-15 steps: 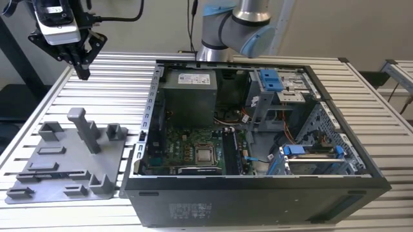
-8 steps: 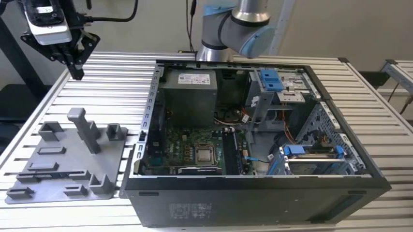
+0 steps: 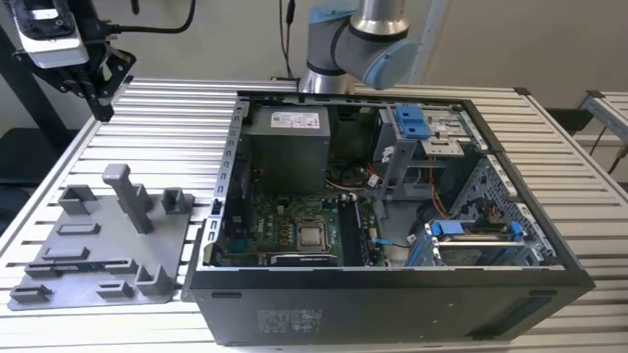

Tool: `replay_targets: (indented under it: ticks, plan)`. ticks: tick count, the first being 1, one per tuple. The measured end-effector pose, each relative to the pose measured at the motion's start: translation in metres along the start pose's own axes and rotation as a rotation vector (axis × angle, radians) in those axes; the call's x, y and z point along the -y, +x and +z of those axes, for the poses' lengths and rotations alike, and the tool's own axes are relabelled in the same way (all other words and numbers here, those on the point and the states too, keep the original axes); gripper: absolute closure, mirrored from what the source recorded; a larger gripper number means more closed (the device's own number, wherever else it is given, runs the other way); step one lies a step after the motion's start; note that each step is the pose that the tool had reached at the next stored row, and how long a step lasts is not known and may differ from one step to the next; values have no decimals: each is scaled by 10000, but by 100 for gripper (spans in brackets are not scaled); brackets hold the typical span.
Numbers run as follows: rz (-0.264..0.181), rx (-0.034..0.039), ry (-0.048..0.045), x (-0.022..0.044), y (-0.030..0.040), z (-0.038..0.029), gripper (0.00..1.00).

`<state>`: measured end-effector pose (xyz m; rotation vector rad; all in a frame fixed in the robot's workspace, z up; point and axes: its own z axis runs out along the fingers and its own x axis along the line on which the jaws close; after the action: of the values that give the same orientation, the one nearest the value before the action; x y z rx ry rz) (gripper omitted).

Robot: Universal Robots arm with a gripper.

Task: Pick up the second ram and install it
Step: 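Reach for the second ram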

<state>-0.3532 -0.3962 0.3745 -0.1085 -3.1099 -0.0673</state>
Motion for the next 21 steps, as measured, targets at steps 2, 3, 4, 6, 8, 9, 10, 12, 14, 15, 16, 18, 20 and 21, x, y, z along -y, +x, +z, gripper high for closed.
replay_targets:
  ticks: [2, 3, 4, 6, 8, 9, 10, 12, 14, 15, 16, 18, 20, 21]
  plan:
    - [0, -1, 0, 5, 66, 4, 89]
    - [0, 0, 0, 8, 102, 6, 89]
    - [0, -1, 0, 10, 141, 8, 89]
    - [0, -1, 0, 15, 216, 13, 89]
    - [-1, -1, 0, 21, 289, 17, 89]
    - [-2, 0, 0, 24, 324, 20, 89]
    - [-1, -1, 0, 26, 357, 22, 89]
    - [-1, -1, 0, 29, 412, 25, 89]
    - [-2, -1, 0, 34, 468, 28, 89]
    - [-7, 2, -1, 36, 499, 30, 89]
    - [-14, 1, 0, 37, 521, 30, 89]
    - [-26, 1, 1, 39, 540, 30, 89]
    - [-28, 1, 1, 39, 543, 30, 89]
    - [-29, 2, 1, 39, 544, 30, 89]
